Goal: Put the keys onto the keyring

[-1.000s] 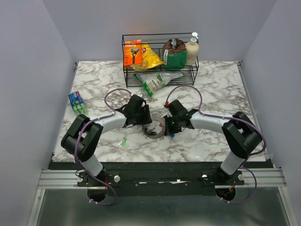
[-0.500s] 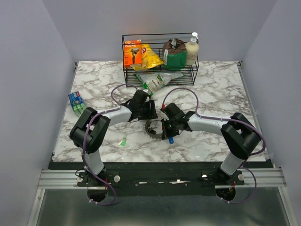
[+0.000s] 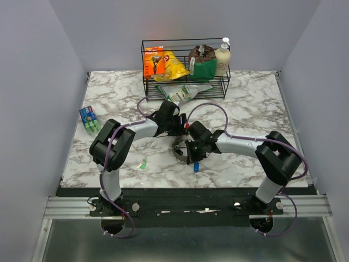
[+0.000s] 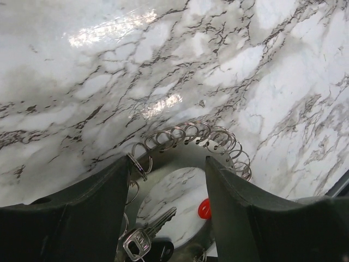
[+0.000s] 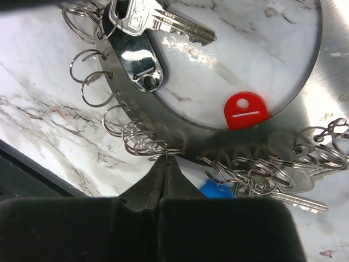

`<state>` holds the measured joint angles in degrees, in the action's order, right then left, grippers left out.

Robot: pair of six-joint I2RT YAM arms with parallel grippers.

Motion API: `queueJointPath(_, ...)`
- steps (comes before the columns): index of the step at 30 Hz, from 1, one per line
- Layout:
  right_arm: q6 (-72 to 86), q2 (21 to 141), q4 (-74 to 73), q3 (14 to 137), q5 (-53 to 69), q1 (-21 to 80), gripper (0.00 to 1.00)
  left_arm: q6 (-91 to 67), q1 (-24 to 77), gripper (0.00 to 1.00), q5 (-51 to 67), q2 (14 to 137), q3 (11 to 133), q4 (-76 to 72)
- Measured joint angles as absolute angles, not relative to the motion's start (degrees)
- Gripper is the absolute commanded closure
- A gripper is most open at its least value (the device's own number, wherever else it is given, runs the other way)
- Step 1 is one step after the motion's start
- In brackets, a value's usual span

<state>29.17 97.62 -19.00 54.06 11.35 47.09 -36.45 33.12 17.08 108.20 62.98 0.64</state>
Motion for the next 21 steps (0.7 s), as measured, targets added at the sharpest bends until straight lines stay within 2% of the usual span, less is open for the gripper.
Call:
queueJointPath(13, 33.43, 98.1, -22.55, 56.18, 9.52, 47.33, 0.96, -38.63, 32.97, 0.33, 20.86, 110.67, 65.23, -0.6)
queueJointPath(21, 31.2, 94.17, -22.35, 57.14, 7.84, 48.77, 0.96, -38.41, 31.27, 0.31, 21.08, 104.14, 62.96, 0.82)
